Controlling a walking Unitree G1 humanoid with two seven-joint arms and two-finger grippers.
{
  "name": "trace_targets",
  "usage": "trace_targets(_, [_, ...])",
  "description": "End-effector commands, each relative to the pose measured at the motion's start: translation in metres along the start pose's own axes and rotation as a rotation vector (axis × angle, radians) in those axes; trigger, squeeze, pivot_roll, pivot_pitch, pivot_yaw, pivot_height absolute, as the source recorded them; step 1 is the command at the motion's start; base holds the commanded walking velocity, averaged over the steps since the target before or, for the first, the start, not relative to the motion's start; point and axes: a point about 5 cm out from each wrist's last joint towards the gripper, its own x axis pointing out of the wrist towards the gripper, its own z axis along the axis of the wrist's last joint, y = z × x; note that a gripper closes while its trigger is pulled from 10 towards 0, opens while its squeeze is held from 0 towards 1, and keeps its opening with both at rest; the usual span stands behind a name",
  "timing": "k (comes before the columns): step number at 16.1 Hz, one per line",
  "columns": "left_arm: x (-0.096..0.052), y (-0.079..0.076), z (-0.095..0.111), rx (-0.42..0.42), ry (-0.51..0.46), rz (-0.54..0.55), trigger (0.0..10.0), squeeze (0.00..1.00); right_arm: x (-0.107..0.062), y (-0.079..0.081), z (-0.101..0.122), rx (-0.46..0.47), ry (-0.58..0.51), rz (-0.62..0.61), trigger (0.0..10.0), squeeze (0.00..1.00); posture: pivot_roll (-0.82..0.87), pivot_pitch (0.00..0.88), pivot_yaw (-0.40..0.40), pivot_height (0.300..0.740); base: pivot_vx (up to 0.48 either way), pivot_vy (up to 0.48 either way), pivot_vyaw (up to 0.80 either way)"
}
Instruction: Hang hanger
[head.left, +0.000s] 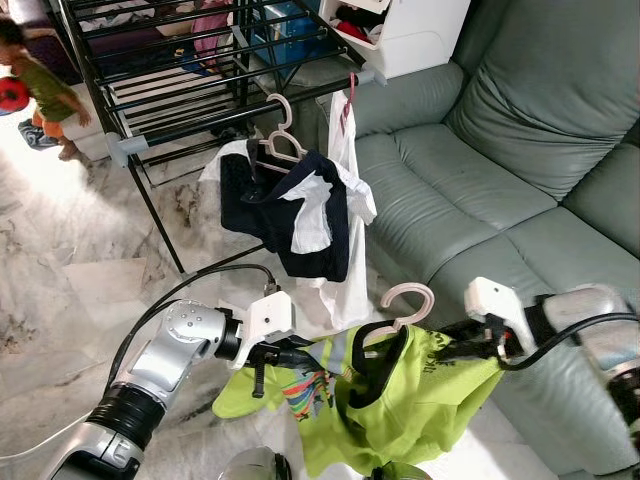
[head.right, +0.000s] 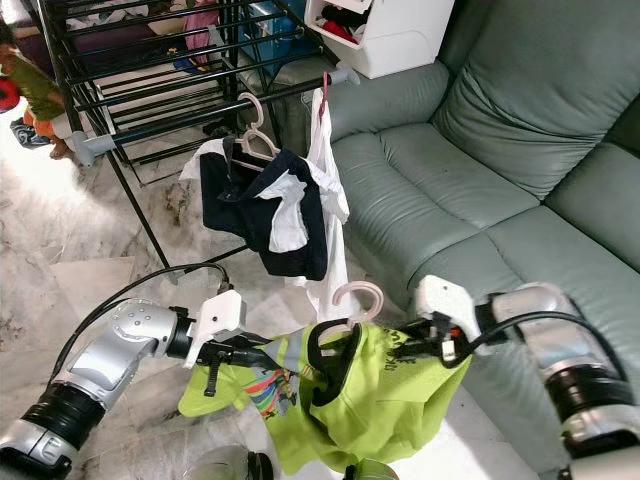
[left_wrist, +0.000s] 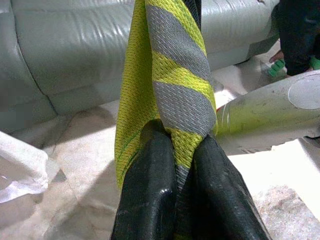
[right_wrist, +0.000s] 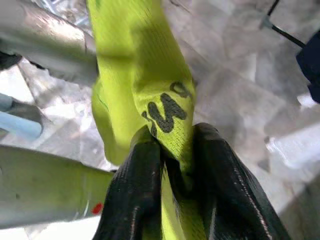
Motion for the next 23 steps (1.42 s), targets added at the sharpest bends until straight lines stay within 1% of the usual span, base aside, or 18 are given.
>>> trace_targets(1, [-0.001, 0.003, 0.009, 0.032, -0.028, 0.01, 0.0, 0.0, 0.003, 0.002, 0.003, -0.006, -0.018, 0.037, 10.0, 0.0, -0.06, 0.0, 0.008, 0.74, 0.0, 0.0, 0.0])
trace_targets(2, [-0.001, 0.002, 0.009, 0.031, -0.029, 0.008, 0.0, 0.0, 0.004, 0.004, -0.001, 0.003, 0.001, 0.051, 10.0, 0.0, -0.06, 0.0, 0.008, 0.74, 0.0, 0.0, 0.0])
trace_targets(3, [-0.001, 0.002, 0.009, 0.029, -0.027, 0.006, 0.0, 0.0, 0.003, 0.005, -0.005, 0.012, 0.023, 0.053, 10.0, 0.68, -0.06, 0.0, 0.008, 0.74, 0.0, 0.0, 0.0])
trace_targets(4, [-0.002, 0.002, 0.008, 0.027, -0.025, 0.006, 0.0, 0.0, 0.002, 0.004, -0.007, 0.009, 0.034, 0.042, 7.1, 0.98, -0.06, 0.0, 0.008, 0.74, 0.0, 0.0, 0.0])
trace_targets(5, [-0.003, 0.003, 0.007, 0.027, -0.021, 0.01, 0.0, 0.0, -0.001, 0.006, -0.009, 0.026, 0.051, 0.062, 0.0, 0.0, -0.06, 0.0, 0.008, 0.74, 0.0, 0.0, 0.0])
trace_targets(6, [-0.003, 0.002, 0.007, 0.026, -0.019, 0.01, 0.0, 0.0, -0.003, 0.007, -0.011, 0.032, 0.064, 0.074, 0.0, 0.0, -0.06, 0.0, 0.008, 0.74, 0.0, 0.0, 0.0])
trace_targets(9, [-0.003, 0.002, 0.006, 0.025, -0.016, 0.007, 0.0, 0.0, -0.006, 0.006, -0.014, 0.041, 0.078, 0.058, 0.0, 0.0, -0.06, 0.0, 0.007, 0.74, 0.0, 0.0, 0.0])
trace_targets(12, [-0.002, 0.004, 0.006, 0.028, -0.018, 0.014, 0.0, 0.0, -0.004, 0.001, -0.011, 0.025, 0.049, 0.001, 0.0, 0.0, -0.06, 0.0, 0.01, 0.74, 0.0, 0.0, 0.0])
trace_targets(15, [-0.001, 0.006, 0.005, 0.044, -0.023, 0.059, 0.0, 0.0, -0.001, -0.001, -0.009, 0.025, 0.025, -0.038, 0.0, 0.0, -0.06, 0.0, 0.011, 0.74, 0.0, 0.0, 0.0])
trace_targets(16, [-0.001, 0.012, 0.006, 0.067, -0.03, 0.132, 0.0, 0.0, 0.0, -0.001, -0.009, 0.034, 0.007, -0.052, 0.0, 0.0, -0.06, 0.001, 0.011, 0.74, 0.0, 0.0, 0.0])
trace_targets(17, [-0.001, 0.02, 0.004, 0.051, -0.034, 0.224, 4.4, 0.0, 0.002, 0.0, -0.009, 0.053, -0.015, -0.066, 0.0, 0.0, -0.05, 0.0, 0.008, 0.74, 0.0, 0.0, 0.0])
trace_targets(18, [-0.001, 0.018, -0.003, 0.025, -0.004, 0.207, 10.0, 1.0, 0.005, 0.002, -0.01, 0.047, -0.032, -0.089, 0.0, 0.0, -0.06, 0.0, 0.008, 0.74, 0.0, 0.0, 0.0])
trace_targets(19, [0.0, 0.018, -0.006, 0.048, 0.009, 0.237, 10.0, 1.0, 0.008, -0.001, -0.01, 0.034, -0.043, -0.149, 0.0, 0.0, -0.06, 0.0, 0.008, 0.74, 0.0, 0.0, 0.0])
trace_targets(20, [0.001, 0.02, -0.007, 0.063, 0.013, 0.262, 10.0, 1.0, 0.01, -0.001, -0.011, 0.032, -0.059, -0.181, 0.0, 0.0, -0.06, 0.0, 0.009, 0.74, 0.0, 0.0, 0.0])
trace_targets(21, [0.001, 0.021, -0.008, 0.078, 0.018, 0.279, 10.0, 1.0, 0.012, 0.001, -0.012, 0.042, -0.075, -0.203, 0.0, 0.0, -0.06, 0.0, 0.01, 0.74, 0.0, 0.0, 0.0])
trace_targets(22, [0.0, 0.021, -0.008, 0.083, 0.011, 0.292, 10.0, 1.0, 0.014, -0.001, -0.011, 0.062, -0.109, -0.263, 0.0, 0.0, -0.05, 0.0, 0.011, 0.74, 0.0, 0.0, 0.0])
trace_targets(23, [-0.001, 0.023, -0.008, 0.101, 0.011, 0.313, 10.0, 1.0, 0.018, 0.0, -0.011, 0.082, -0.136, -0.318, 4.5, 0.0, -0.05, 0.01, 0.013, 0.74, 0.0, 0.0, 0.0])
